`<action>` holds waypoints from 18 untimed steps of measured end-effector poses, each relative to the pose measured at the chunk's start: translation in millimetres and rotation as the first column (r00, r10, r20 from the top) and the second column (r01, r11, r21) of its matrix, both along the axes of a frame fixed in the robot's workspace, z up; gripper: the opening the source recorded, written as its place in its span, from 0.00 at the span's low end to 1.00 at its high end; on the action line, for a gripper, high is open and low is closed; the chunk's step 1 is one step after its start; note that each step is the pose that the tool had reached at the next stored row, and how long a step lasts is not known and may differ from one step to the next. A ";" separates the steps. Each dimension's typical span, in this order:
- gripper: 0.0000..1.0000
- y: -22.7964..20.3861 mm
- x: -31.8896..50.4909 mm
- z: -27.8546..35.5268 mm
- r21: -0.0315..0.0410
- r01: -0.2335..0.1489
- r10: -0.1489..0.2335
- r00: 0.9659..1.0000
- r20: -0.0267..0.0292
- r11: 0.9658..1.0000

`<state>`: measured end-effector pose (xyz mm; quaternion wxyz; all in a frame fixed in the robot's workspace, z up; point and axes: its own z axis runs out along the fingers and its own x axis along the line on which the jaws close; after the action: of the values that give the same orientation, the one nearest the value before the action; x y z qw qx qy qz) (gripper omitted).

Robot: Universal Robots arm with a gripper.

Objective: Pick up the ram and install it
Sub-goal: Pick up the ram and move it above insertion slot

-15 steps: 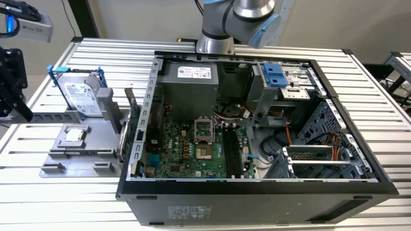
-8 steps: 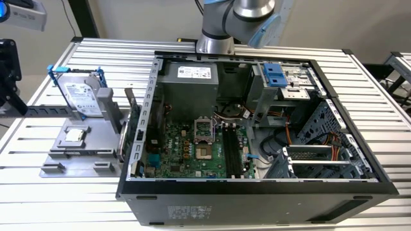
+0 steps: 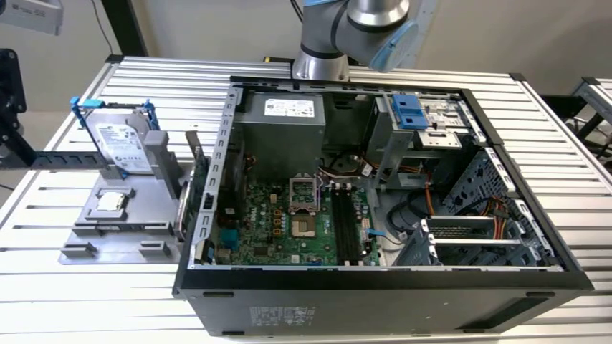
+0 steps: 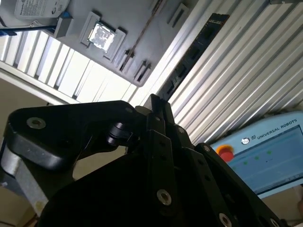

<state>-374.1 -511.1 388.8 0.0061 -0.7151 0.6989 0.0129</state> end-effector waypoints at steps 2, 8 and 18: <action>0.00 0.0 1.5 0.3 0.000 0.000 0.000 1.000 0.000 1.000; 0.00 0.1 19.6 0.1 0.000 0.000 0.000 1.000 0.000 1.000; 0.00 0.1 62.6 0.1 0.000 0.000 0.000 1.000 0.000 1.000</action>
<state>-311.6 -511.0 388.9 0.0060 -0.7151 0.6989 0.0129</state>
